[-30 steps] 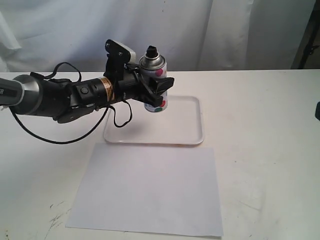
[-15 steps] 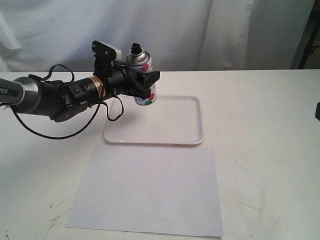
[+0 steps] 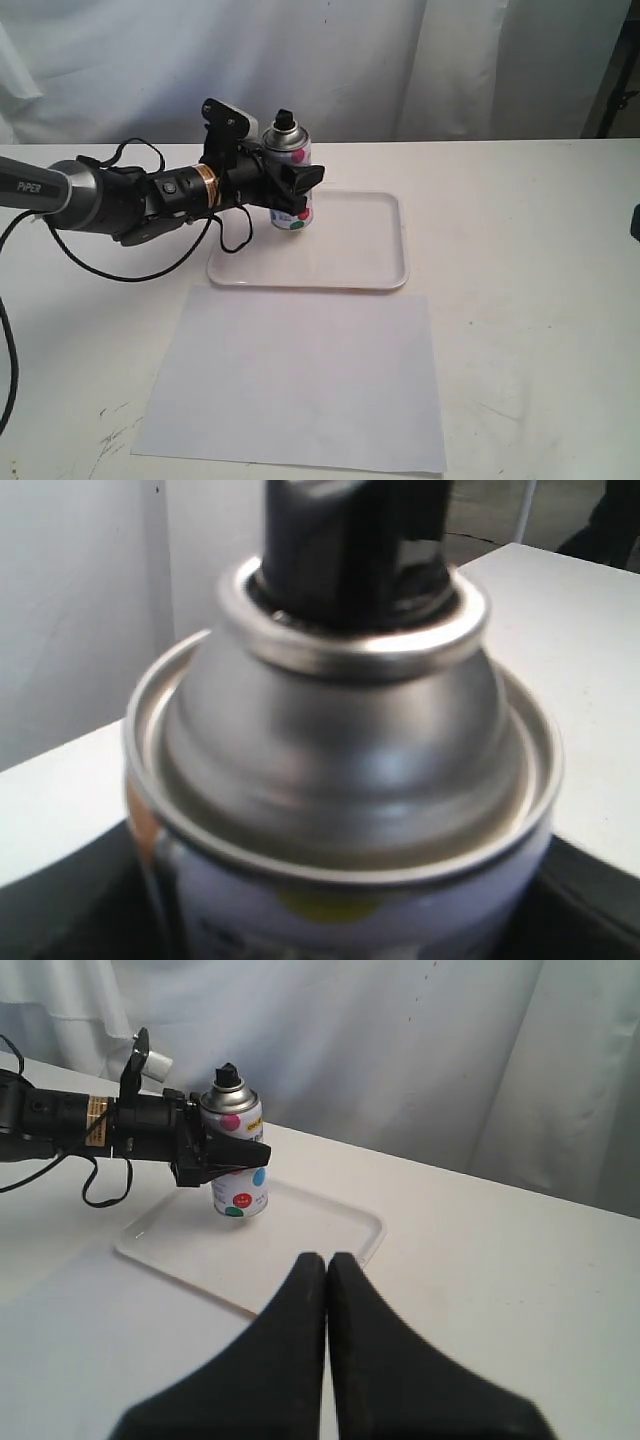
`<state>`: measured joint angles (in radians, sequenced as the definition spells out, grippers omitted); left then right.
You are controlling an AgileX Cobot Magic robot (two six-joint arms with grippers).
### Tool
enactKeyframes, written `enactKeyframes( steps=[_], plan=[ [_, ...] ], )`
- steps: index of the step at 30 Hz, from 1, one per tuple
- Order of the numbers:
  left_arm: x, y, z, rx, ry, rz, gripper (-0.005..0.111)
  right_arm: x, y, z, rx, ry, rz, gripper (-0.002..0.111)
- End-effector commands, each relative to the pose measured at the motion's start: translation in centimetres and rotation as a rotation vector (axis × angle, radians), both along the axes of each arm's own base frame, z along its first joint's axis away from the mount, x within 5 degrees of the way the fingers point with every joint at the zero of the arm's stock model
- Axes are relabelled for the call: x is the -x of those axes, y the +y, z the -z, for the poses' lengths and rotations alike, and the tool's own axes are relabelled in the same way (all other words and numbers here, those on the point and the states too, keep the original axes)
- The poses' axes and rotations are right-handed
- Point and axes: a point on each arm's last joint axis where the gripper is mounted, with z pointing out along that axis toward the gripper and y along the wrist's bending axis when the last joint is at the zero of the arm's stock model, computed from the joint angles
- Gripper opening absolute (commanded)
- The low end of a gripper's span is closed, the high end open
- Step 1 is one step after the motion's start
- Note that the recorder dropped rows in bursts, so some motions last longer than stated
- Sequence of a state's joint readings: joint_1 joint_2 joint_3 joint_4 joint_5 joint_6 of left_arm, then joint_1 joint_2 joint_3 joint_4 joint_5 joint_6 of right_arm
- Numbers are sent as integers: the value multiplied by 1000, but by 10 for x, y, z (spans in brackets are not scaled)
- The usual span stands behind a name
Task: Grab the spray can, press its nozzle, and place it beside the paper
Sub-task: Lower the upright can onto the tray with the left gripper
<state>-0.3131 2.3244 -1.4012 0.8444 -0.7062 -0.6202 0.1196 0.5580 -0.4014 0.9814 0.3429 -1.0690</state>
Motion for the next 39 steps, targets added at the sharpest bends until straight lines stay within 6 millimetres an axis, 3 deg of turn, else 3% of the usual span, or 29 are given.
enactKeyframes(
  steps=[1, 4, 8, 11, 31, 39],
  plan=[
    [0, -4, 6, 37, 8, 15, 1, 1, 0, 1, 8, 4, -3, 0],
    [0, -4, 6, 36, 8, 17, 5, 1, 0, 2, 25, 3, -4, 0],
    [0, -5, 5, 49, -1, 26, 23, 1, -1, 2, 11, 16, 5, 0],
    [0, -5, 5, 49, -1, 26, 29, 1, -1, 3, 13, 16, 5, 0],
    [1, -5, 6, 115, 95, -5, 29, 1, -1, 3, 11, 17, 6, 0],
    [2, -6, 6, 20, -16, 57, 29, 1, -1, 3, 11, 17, 6, 0]
  ],
)
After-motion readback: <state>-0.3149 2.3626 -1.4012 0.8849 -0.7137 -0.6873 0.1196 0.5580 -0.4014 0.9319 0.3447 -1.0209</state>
